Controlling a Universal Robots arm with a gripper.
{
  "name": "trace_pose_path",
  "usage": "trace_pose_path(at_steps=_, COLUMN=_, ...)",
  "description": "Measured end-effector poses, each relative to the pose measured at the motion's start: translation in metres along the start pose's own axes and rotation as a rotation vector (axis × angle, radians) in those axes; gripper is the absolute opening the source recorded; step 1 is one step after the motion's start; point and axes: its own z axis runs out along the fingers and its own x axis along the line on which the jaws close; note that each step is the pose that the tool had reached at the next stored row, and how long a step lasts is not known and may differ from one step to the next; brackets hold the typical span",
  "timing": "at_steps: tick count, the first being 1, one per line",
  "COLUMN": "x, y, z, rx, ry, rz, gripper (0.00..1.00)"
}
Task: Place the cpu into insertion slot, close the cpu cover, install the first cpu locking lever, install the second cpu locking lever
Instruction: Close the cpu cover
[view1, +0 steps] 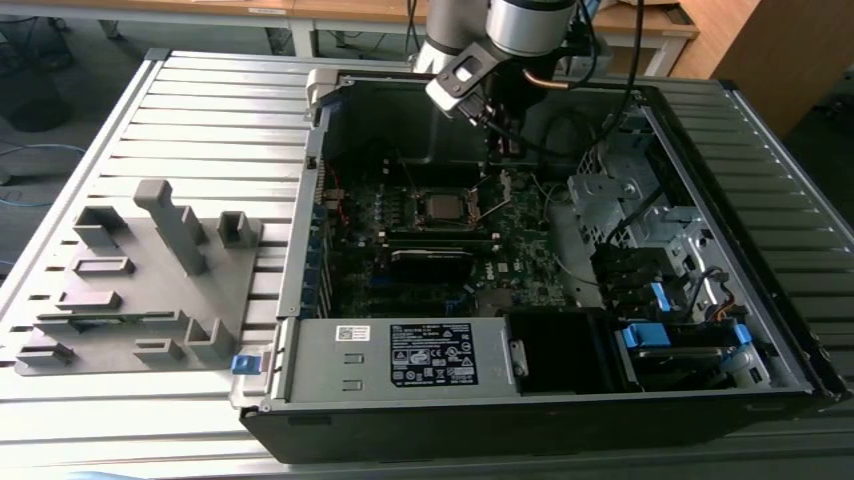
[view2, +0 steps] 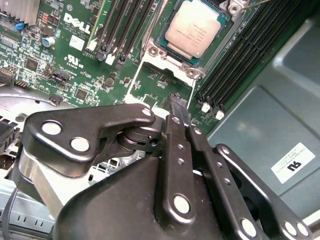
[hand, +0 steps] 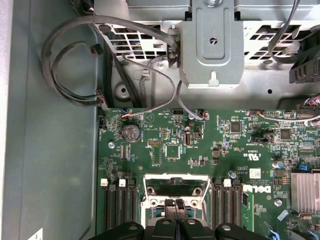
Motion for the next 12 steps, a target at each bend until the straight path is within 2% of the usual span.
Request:
trace_pose_path(at_steps=7, x=-0.0001, y=0.0009, z=0.0018, rx=-0.0007, ry=-0.0006, rz=0.0, gripper=0.11)
trace_pose_path(at_steps=12, x=0.0, y=0.0084, z=0.0022, rx=-0.0007, ry=-0.0004, rz=0.0, gripper=0.11)
